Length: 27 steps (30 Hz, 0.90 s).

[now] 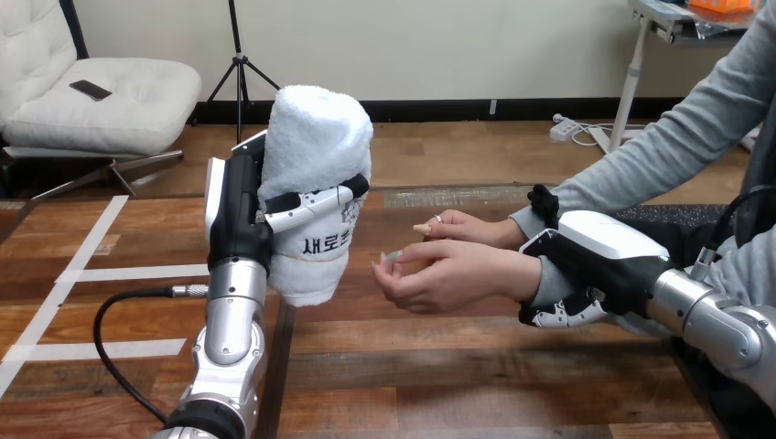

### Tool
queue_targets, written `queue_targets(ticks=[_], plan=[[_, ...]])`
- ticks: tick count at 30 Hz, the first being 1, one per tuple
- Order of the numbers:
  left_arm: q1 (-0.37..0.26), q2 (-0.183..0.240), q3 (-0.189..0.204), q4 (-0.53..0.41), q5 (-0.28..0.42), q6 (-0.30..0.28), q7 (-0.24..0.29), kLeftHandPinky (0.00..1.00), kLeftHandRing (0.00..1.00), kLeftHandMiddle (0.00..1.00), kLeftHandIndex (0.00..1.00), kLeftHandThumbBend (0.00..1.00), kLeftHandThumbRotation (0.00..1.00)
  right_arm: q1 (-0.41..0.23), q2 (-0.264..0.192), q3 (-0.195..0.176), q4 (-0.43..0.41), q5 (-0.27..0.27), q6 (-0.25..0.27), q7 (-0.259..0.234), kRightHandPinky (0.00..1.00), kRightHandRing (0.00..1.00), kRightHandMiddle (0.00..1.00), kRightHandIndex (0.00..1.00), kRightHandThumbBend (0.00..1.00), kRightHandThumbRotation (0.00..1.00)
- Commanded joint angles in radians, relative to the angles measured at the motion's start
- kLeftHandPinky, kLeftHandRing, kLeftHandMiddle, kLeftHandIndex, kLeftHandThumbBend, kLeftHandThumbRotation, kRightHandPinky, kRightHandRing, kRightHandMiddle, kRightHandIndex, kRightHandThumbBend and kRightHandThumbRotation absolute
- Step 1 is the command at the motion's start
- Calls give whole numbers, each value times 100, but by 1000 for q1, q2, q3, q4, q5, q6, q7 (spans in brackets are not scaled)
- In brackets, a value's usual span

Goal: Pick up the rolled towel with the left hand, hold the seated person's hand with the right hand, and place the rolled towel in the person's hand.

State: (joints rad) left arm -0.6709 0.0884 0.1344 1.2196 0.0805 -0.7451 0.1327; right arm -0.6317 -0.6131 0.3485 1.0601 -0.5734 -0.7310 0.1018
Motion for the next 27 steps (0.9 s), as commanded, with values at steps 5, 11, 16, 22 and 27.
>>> queue_targets(ticks=[5,11,16,22,27], plan=[[-88,-13,-4,-18,-5,-31,1,37,40,42,41,60,0,-87,28,2,-43,0,-10,-10,30,34,40,45,48,1],[-89,-14,-8,-17,3,-31,11,36,39,42,41,60,0,-91,31,2,-51,-2,-5,-6,31,35,41,46,48,1],[-91,-16,-8,-17,5,-26,14,36,39,42,41,60,0,-95,34,3,-55,-8,-6,-6,32,36,41,46,48,1],[-92,-18,-9,-19,9,-24,18,36,39,42,41,60,0,-97,40,0,-56,-10,-15,-12,32,36,41,46,49,1],[-93,-20,-9,-18,11,-22,20,37,40,42,42,60,0,-99,44,0,-57,-10,-13,-11,31,35,41,46,49,0]])
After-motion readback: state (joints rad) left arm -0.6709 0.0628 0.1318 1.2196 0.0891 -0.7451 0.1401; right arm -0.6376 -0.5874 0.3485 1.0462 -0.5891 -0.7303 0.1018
